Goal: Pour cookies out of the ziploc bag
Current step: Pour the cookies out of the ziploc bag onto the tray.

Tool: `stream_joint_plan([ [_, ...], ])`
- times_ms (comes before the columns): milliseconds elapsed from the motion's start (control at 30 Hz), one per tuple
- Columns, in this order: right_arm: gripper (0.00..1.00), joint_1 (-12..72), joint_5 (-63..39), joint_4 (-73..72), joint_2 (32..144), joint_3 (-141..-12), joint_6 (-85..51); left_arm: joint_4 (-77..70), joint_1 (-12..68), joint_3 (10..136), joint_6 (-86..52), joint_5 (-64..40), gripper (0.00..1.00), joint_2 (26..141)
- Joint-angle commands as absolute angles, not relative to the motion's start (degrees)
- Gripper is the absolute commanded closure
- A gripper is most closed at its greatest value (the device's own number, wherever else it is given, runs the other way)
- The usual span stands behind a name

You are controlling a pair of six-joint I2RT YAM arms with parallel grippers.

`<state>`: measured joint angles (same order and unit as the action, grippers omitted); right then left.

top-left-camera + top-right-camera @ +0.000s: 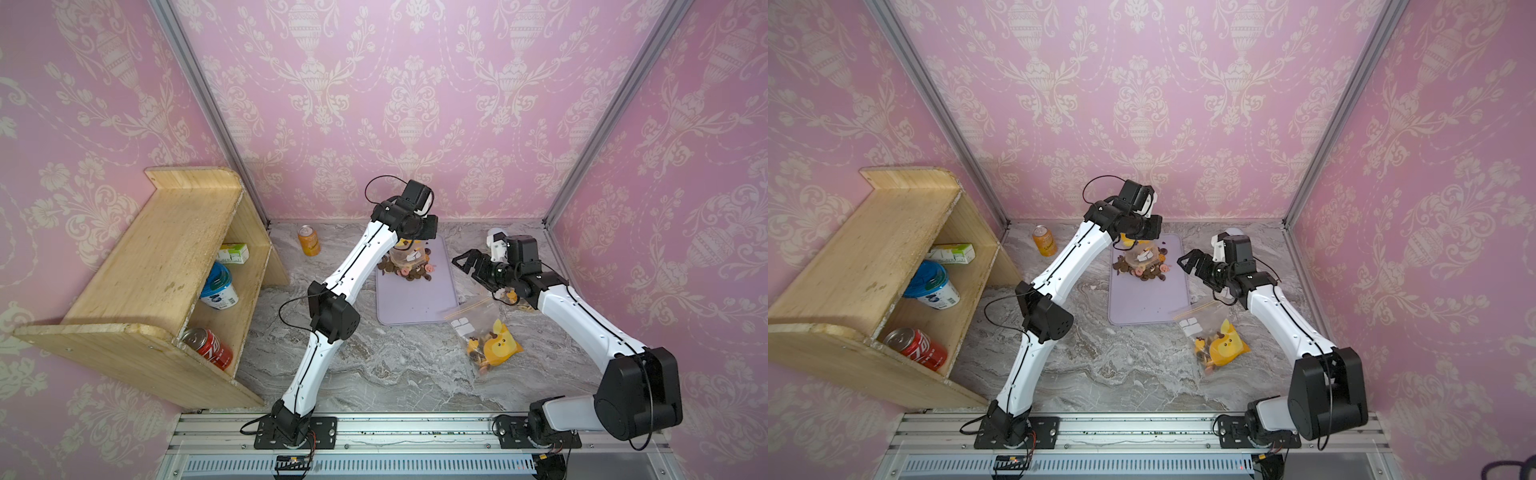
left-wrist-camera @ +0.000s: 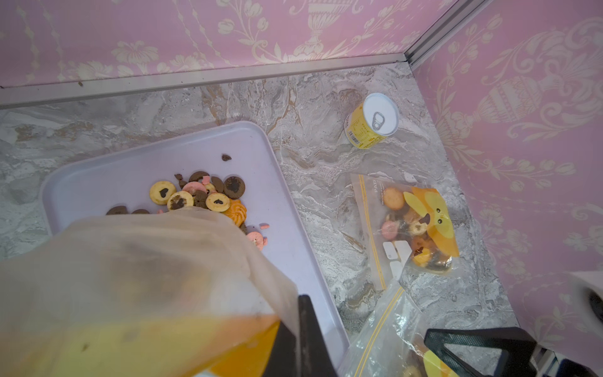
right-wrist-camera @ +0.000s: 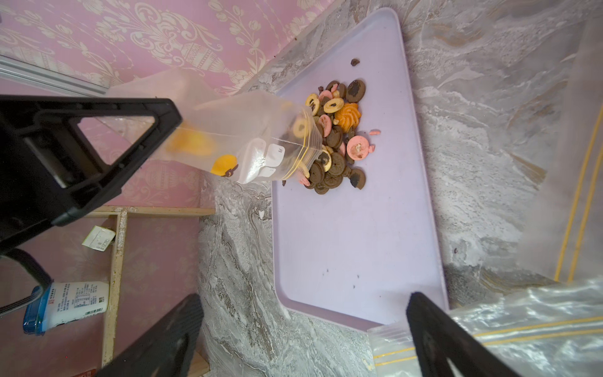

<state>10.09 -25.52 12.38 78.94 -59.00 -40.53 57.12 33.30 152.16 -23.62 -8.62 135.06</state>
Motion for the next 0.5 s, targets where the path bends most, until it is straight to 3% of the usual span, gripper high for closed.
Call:
stream_joint_plan([
  [0,0.00,9.58,-24.84,13.67,77.32,-59.26,-40.15,59.24,33.60,154.40,-23.82,-8.43,1.00,130.18],
  [467,0.00,9.58,-24.52,13.33,77.27,-58.73,-40.46,60.92,33.68,152.73,-22.11,-4.94,1.00,131.23],
])
